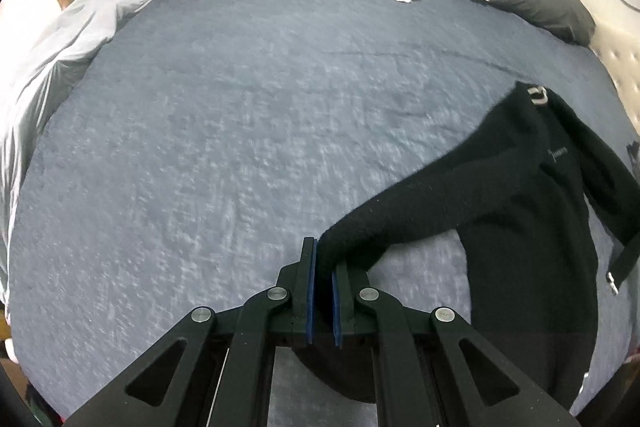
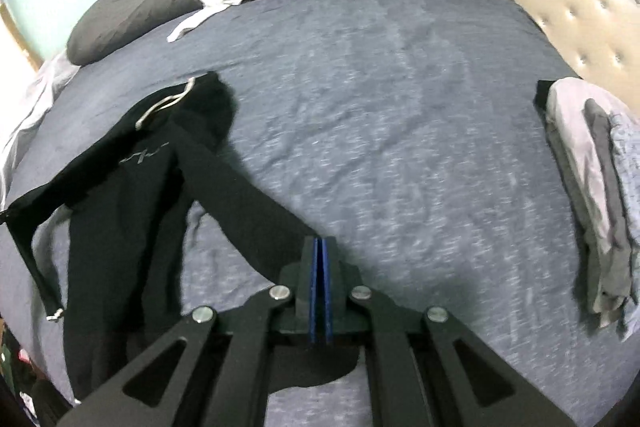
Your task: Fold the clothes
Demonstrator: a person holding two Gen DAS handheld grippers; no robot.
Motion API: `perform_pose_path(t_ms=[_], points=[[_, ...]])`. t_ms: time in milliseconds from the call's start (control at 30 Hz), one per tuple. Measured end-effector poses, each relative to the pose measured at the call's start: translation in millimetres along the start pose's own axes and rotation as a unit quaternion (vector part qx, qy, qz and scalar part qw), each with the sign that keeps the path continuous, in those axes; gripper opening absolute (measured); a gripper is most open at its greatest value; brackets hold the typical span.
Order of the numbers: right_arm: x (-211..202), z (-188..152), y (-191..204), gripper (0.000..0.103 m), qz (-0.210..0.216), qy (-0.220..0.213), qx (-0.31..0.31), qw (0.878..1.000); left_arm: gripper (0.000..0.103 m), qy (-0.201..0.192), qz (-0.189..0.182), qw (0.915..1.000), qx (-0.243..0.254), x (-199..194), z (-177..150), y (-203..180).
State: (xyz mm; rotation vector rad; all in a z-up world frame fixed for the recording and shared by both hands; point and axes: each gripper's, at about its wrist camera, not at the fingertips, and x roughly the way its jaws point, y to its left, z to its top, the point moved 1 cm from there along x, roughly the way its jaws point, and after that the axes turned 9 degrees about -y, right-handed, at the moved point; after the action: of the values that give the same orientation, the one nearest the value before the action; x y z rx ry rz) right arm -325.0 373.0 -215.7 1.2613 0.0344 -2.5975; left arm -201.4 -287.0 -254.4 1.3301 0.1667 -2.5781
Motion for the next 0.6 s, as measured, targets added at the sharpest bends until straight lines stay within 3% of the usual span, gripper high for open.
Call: perform_pose_path(t_ms=[200,367,600], points=[[11.4,11.3,-30.2,0.002,-0.028,0.001,0.018,0.999,0.006,-0.006,0.016,0.9995,-0.026,13.9,16.2,19.3],[17.2,12.6,-41.7,0.002,-0.042,0.003,0.036,0.998,0.007,0.018,0.012,0.9984,-0.053,34.2,17.8,26.6],[19.0,10.6,-47.6,0.003,-0.053,0.005,0.052,0.997,0.018,0.020,-0.008,0.9978,-0.063,17.0,13.2,34.5]])
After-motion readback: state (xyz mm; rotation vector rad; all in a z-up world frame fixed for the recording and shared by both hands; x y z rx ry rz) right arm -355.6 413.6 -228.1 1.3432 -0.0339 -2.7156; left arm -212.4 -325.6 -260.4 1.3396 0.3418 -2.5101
